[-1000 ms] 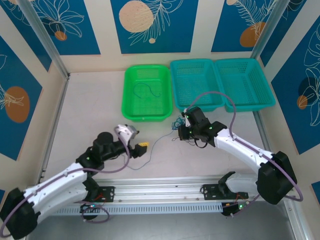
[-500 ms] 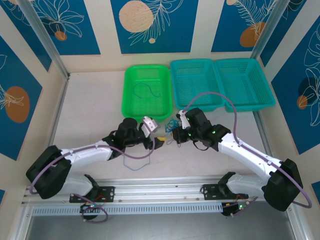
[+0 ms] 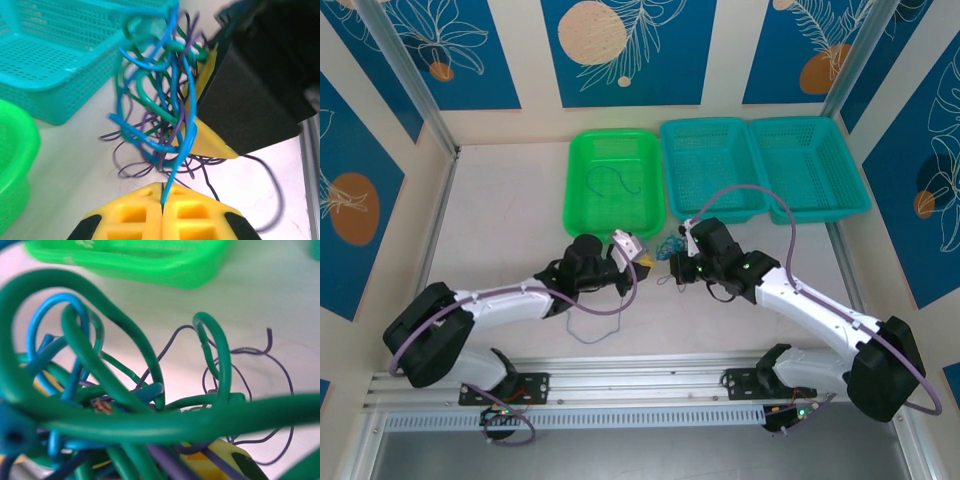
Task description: Untangle the cables
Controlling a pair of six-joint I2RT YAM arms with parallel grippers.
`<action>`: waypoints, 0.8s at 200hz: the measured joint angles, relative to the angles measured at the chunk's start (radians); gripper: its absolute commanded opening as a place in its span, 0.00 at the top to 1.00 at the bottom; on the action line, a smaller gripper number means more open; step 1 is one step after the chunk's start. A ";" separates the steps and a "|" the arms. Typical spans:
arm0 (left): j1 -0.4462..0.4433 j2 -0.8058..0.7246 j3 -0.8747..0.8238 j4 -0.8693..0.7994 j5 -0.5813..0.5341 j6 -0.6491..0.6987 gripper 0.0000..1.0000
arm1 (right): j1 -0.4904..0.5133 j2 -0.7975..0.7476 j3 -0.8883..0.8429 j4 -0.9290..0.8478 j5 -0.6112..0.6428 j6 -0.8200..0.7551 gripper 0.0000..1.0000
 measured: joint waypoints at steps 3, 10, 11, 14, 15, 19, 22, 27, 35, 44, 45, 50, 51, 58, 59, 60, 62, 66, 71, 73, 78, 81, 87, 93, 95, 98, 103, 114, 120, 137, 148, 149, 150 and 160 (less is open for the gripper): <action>0.000 -0.010 -0.003 0.000 -0.010 -0.007 1.00 | -0.006 0.005 -0.004 -0.002 0.010 0.013 0.90; -0.002 -0.039 -0.009 0.000 -0.034 -0.025 1.00 | -0.023 0.019 -0.014 -0.006 0.027 0.036 0.89; -0.002 -0.042 -0.009 0.000 -0.036 -0.027 1.00 | -0.025 0.023 -0.016 -0.006 0.029 0.040 0.88; -0.003 -0.060 -0.010 -0.002 -0.048 -0.034 1.00 | -0.032 0.029 -0.021 -0.006 0.031 0.050 0.88; -0.004 -0.063 -0.010 -0.001 -0.051 -0.036 1.00 | -0.034 0.031 -0.022 -0.005 0.031 0.053 0.88; -0.006 -0.078 -0.011 -0.003 -0.065 -0.046 1.00 | -0.043 0.039 -0.028 0.000 0.029 0.065 0.86; -0.010 -0.094 -0.012 -0.010 -0.076 -0.051 1.00 | -0.051 0.043 -0.034 0.006 0.027 0.075 0.85; -0.017 -0.119 -0.016 -0.021 -0.096 -0.064 1.00 | -0.065 0.046 -0.043 0.016 0.026 0.090 0.83; -0.023 -0.166 -0.031 -0.041 -0.136 -0.083 1.00 | -0.097 0.047 -0.060 0.026 0.022 0.118 0.81; -0.019 -0.231 -0.053 -0.070 -0.192 -0.105 1.00 | -0.156 0.048 -0.087 0.027 0.048 0.153 0.80; -0.018 -0.242 -0.056 -0.075 -0.201 -0.106 1.00 | -0.162 0.049 -0.090 0.026 0.050 0.154 0.80; -0.012 -0.284 -0.066 -0.094 -0.235 -0.118 1.00 | -0.209 0.052 -0.110 0.022 0.064 0.177 0.79; -0.012 -0.289 -0.067 -0.096 -0.240 -0.119 1.00 | -0.214 0.053 -0.113 0.021 0.066 0.177 0.79; -0.006 -0.349 -0.077 -0.124 -0.286 -0.133 1.00 | -0.269 0.059 -0.138 0.014 0.080 0.200 0.79; -0.005 -0.354 -0.077 -0.126 -0.290 -0.134 1.00 | -0.278 0.061 -0.143 0.012 0.081 0.204 0.79; -0.004 -0.367 -0.078 -0.132 -0.298 -0.135 1.00 | -0.284 0.062 -0.146 0.011 0.084 0.206 0.79; -0.002 -0.384 -0.080 -0.139 -0.311 -0.139 1.00 | -0.299 0.064 -0.154 0.010 0.086 0.215 0.79; 0.000 -0.408 -0.081 -0.151 -0.332 -0.146 1.00 | -0.319 0.068 -0.166 0.005 0.088 0.221 0.80; 0.003 -0.443 -0.082 -0.168 -0.359 -0.154 1.00 | -0.345 0.072 -0.183 0.001 0.087 0.236 0.80; 0.005 -0.456 -0.083 -0.174 -0.370 -0.158 1.00 | -0.350 0.073 -0.187 0.000 0.088 0.237 0.81; 0.011 -0.486 -0.084 -0.187 -0.393 -0.164 1.00 | -0.369 0.076 -0.201 -0.004 0.084 0.249 0.84; 0.014 -0.502 -0.085 -0.196 -0.405 -0.169 1.00 | -0.377 0.076 -0.208 -0.007 0.082 0.250 0.86; 0.023 -0.531 -0.087 -0.211 -0.425 -0.177 1.00 | -0.392 0.077 -0.218 -0.008 0.072 0.258 0.90; 0.031 -0.554 -0.090 -0.222 -0.440 -0.180 1.00 | -0.400 0.077 -0.222 -0.008 0.065 0.265 0.92; 0.035 -0.562 -0.091 -0.225 -0.444 -0.180 1.00 | -0.402 0.077 -0.222 -0.007 0.062 0.261 0.93; 0.039 -0.570 -0.093 -0.228 -0.446 -0.183 1.00 | -0.404 0.077 -0.223 -0.005 0.056 0.268 0.93; 0.047 -0.578 -0.097 -0.231 -0.445 -0.183 1.00 | -0.405 0.076 -0.223 0.003 0.043 0.262 0.93; 0.058 -0.577 -0.106 -0.235 -0.428 -0.181 0.99 | -0.401 0.075 -0.222 0.024 0.005 0.249 0.93; 0.061 -0.568 -0.108 -0.234 -0.407 -0.178 0.90 | -0.394 0.075 -0.222 0.037 -0.018 0.239 0.93; 0.062 -0.500 -0.109 -0.211 -0.322 -0.172 0.74 | -0.354 0.068 -0.217 0.056 -0.068 0.203 0.93; 0.061 -0.429 -0.109 -0.193 -0.270 -0.159 0.66 | -0.312 0.054 -0.207 0.057 -0.089 0.177 0.93; 0.061 -0.424 -0.109 -0.193 -0.267 -0.161 0.65 | -0.308 0.053 -0.206 0.057 -0.089 0.175 0.93; 0.061 -0.416 -0.109 -0.192 -0.261 -0.165 0.65 | -0.302 0.051 -0.204 0.057 -0.089 0.171 0.93; 0.062 -0.362 -0.109 -0.182 -0.226 -0.154 0.59 | -0.254 0.030 -0.186 0.057 -0.104 0.146 0.93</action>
